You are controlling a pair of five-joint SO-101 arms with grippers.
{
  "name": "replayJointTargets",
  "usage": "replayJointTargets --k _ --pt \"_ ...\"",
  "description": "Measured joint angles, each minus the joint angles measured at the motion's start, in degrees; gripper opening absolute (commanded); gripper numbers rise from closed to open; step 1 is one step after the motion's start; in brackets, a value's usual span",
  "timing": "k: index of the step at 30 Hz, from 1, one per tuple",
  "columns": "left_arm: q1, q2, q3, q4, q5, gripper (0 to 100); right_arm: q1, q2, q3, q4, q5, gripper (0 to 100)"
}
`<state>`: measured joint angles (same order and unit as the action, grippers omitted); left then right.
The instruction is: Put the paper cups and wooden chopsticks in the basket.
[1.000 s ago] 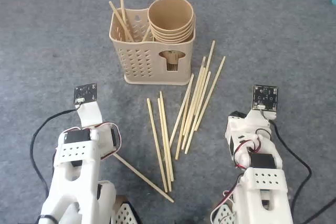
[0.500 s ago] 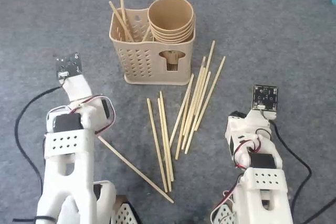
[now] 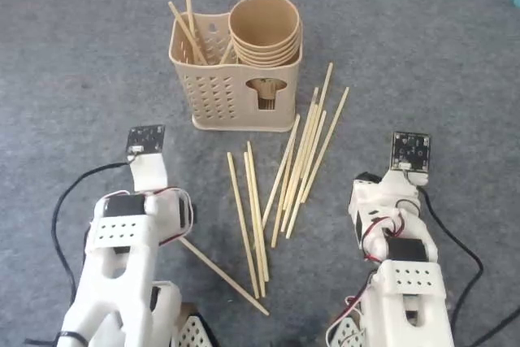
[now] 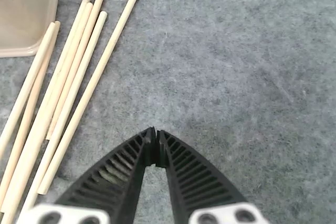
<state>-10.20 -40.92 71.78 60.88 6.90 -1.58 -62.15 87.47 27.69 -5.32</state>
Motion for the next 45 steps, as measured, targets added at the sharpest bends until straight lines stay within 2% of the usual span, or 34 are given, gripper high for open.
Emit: replayJointTargets --k 8,17,23,29,34,38,40,42,45 --pt "-0.88 0.0 1.49 -1.14 -0.44 31 0.0 0.0 0.0 0.0 0.0 0.8" --pt "-5.89 0.0 1.49 -1.67 -4.75 31 0.18 0.0 0.0 0.0 0.0 0.8" --pt "-6.07 0.0 1.49 -1.67 -4.92 30 0.18 0.0 0.0 0.0 0.0 0.8" --pt "-6.07 3.25 1.49 -3.69 -4.92 22 0.79 0.0 0.0 0.0 0.0 0.8" --pt "-5.98 14.51 -2.81 -4.31 -5.01 21 1.32 0.0 0.0 0.0 0.0 0.8" --pt "-5.89 18.29 -5.27 -4.22 -5.27 19 1.93 0.0 0.0 0.0 0.0 0.8" --pt "-5.8 18.37 -5.36 -4.22 -5.27 13 1.76 0.0 0.0 0.0 0.0 0.8" --pt "-5.71 18.29 -5.36 -4.22 -5.27 2 1.76 0.0 0.0 0.0 0.0 0.8" --pt "-5.63 16.53 -5.27 -4.22 -5.1 2 1.76 0.0 0.0 0.0 0.0 0.8"
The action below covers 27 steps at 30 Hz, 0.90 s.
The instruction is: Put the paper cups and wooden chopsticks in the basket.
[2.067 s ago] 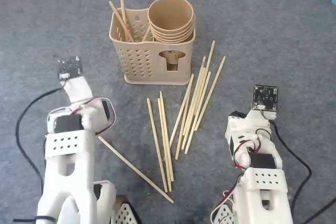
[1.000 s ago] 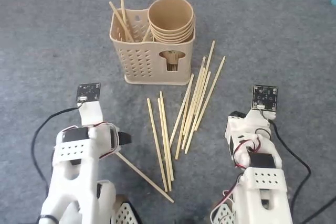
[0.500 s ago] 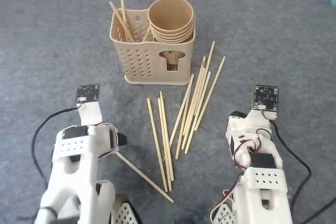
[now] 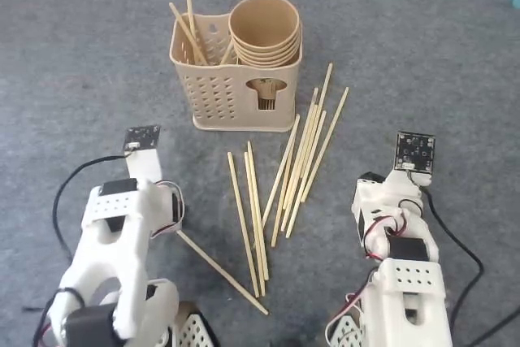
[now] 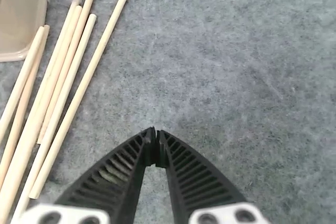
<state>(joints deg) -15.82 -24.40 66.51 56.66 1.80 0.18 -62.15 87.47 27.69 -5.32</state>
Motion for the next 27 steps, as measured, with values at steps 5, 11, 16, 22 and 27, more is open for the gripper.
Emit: replayJointTargets --k 5,11,16,22,27 --pt "-0.35 -8.0 0.26 2.37 0.26 1 0.0 0.0 0.0 0.0 0.0 0.8" --pt "1.58 -20.13 0.26 6.33 0.26 1 0.0 0.0 0.0 0.0 0.0 0.8" --pt "2.55 -27.96 0.09 6.33 2.11 1 0.0 0.0 0.0 0.0 0.0 0.8" --pt "2.73 -35.43 -3.78 0.44 2.9 1 0.0 0.0 0.0 0.0 0.0 0.8" --pt "2.73 -41.58 -3.78 -9.23 2.81 1 0.0 0.0 0.0 0.0 0.0 0.8"
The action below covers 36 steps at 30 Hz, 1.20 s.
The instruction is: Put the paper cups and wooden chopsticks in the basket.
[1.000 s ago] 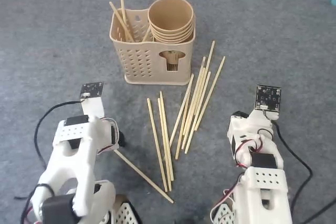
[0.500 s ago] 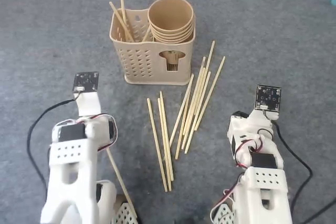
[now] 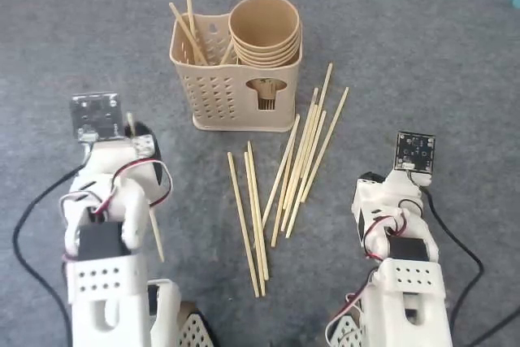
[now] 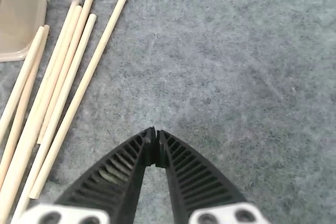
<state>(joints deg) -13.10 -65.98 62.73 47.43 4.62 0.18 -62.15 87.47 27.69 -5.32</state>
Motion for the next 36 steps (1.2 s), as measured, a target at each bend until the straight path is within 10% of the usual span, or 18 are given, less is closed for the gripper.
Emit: replayJointTargets --k 10,25,36 --pt "0.0 -7.74 0.0 -8.88 0.35 1 0.0 0.0 0.0 0.0 0.0 0.8" --pt "9.32 -11.25 -0.62 -52.4 6.33 1 0.0 0.0 0.0 0.0 0.0 0.8" --pt "14.24 9.05 -21.27 -55.21 6.42 1 0.0 0.0 0.0 0.0 0.0 0.8"
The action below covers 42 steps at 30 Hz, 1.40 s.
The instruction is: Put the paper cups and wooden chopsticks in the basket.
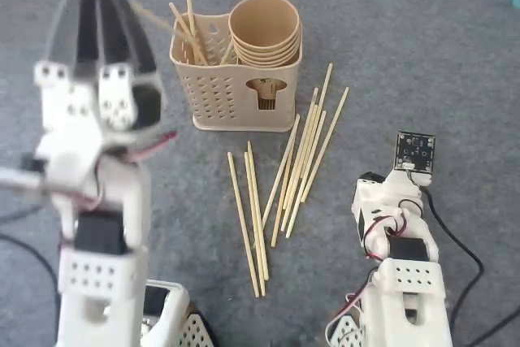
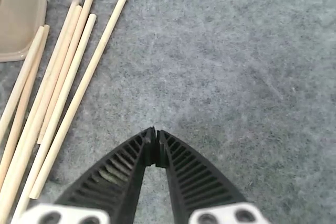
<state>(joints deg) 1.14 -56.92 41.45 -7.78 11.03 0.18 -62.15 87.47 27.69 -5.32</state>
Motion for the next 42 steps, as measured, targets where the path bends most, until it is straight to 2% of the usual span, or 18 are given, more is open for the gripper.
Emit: replayJointTargets --k 6,14,18,20,25,28,36,42 --pt "0.09 16.0 -8.35 0.0 -0.09 1 0.0 0.0 0.0 0.0 0.0 0.8" --pt "-1.14 32.09 -8.7 -0.09 -0.09 2 0.0 0.0 0.0 0.0 0.0 0.8" --pt "-1.41 36.31 -8.7 -2.81 0.18 3 0.0 0.0 0.0 0.0 0.0 0.8" --pt "-1.58 36.48 -8.7 -2.99 0.18 8 0.0 0.0 0.0 0.0 0.0 0.8" --pt "-2.2 36.48 -8.79 -2.11 0.18 28 0.0 0.0 0.0 0.0 0.0 0.8" --pt "-2.2 34.73 -8.79 4.04 0.18 34 0.0 0.0 0.0 0.0 0.0 0.8" --pt "-2.29 25.76 -8.79 26.73 0.35 34 0.0 0.0 0.0 0.0 0.0 0.8" --pt "-1.49 18.11 -8.79 55.3 0.35 34 0.0 0.0 0.0 0.0 0.0 0.8"
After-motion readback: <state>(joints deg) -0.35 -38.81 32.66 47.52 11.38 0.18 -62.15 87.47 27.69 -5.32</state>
